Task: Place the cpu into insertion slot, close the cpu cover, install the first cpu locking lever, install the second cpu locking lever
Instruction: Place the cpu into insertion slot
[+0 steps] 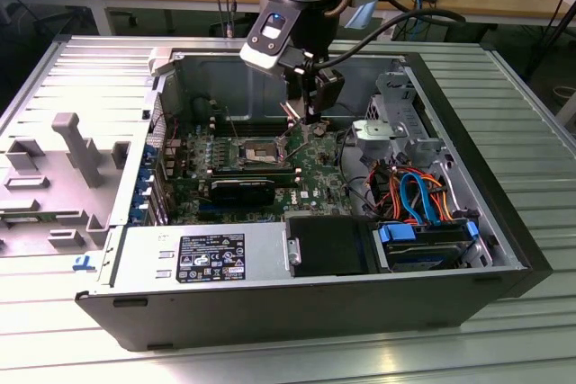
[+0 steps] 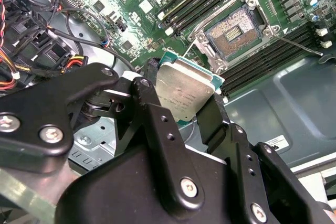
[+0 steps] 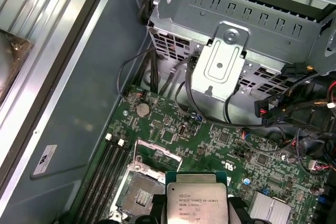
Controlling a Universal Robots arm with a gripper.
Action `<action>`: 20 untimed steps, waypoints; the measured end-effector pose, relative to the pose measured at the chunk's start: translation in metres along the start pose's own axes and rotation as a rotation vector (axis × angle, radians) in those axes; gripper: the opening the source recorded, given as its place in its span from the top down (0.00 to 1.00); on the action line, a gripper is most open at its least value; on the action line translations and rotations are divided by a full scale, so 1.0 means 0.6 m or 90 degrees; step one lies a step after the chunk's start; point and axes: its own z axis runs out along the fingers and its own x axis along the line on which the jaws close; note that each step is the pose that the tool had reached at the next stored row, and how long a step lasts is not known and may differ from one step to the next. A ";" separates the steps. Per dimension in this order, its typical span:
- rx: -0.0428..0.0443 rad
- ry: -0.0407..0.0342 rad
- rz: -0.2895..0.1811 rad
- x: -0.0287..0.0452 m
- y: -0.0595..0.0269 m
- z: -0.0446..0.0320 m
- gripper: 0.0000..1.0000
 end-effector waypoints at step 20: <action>-0.0003 -0.0015 0.017 0.000 0.000 0.000 0.45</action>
